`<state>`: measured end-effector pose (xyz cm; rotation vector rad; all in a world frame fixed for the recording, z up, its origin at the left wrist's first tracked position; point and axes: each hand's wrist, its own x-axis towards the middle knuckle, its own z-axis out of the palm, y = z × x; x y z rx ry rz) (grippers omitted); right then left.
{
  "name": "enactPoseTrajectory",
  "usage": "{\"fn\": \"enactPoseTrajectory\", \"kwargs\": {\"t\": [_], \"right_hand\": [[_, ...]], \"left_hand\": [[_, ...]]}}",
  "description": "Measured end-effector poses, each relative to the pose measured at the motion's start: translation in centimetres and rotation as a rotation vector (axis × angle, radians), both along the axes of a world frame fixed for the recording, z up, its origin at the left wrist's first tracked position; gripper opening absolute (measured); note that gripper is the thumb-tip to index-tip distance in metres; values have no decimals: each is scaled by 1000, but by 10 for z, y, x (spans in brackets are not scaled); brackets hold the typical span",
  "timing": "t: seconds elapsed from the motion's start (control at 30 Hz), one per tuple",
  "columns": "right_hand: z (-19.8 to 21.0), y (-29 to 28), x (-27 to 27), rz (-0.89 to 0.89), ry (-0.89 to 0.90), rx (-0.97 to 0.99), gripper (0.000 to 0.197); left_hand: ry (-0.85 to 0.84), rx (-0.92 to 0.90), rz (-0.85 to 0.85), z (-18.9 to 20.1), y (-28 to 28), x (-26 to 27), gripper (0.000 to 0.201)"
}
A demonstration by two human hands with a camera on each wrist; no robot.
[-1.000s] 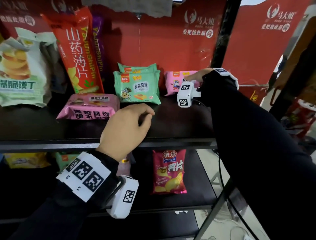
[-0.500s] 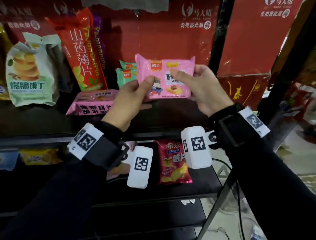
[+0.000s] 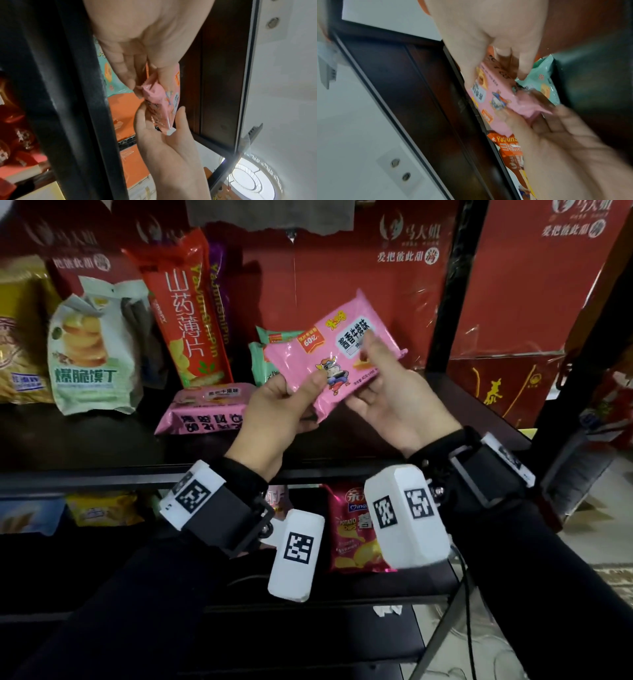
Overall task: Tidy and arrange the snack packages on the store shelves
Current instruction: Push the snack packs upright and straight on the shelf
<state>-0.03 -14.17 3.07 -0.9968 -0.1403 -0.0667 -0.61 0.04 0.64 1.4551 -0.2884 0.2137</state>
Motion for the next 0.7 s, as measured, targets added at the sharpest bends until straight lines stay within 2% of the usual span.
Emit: {"fn": "enactPoseTrajectory", "kwargs": {"t": [0.07,0.13,0.17,0.2,0.27,0.3,0.33,0.37,0.43,0.47,0.57,0.7], "right_hand": [[-6,5,-3,45,-45,-86,15],[-9,2,-3,16,-71,-128,15],[-9,-1,-2,1,-74,-133,14],[-8,-6,0,-14,-75,-136,15],[-6,-15,3,-26,-78,-187,20],[-7,-18,4,-14,-82,-241,24],[-8,-19,3,11,-90,-305,27],[-9,-20,2,40,-100,-365,28],[-10,-19,1,69,-114,-436,26],[-10,-20,0,67,-118,-452,25],[-10,-21,0,71,-113,-417,13],[-10,-23,1,-15,-137,-439,16]], "left_hand": [[5,-10,-31,-1,-2,-1,15],[25,46,-61,-3,-1,-1,21],[39,72,-78,-2,0,-1,14],[48,92,-80,-1,2,-1,22],[59,78,-65,3,5,1,71],[61,79,-70,6,6,2,86],[62,108,-78,8,7,4,86],[62,163,-102,10,7,4,72],[81,286,-132,11,7,6,31],[79,305,-126,10,6,6,21],[87,233,-109,3,5,8,16],[101,206,-135,6,1,6,24]]}}
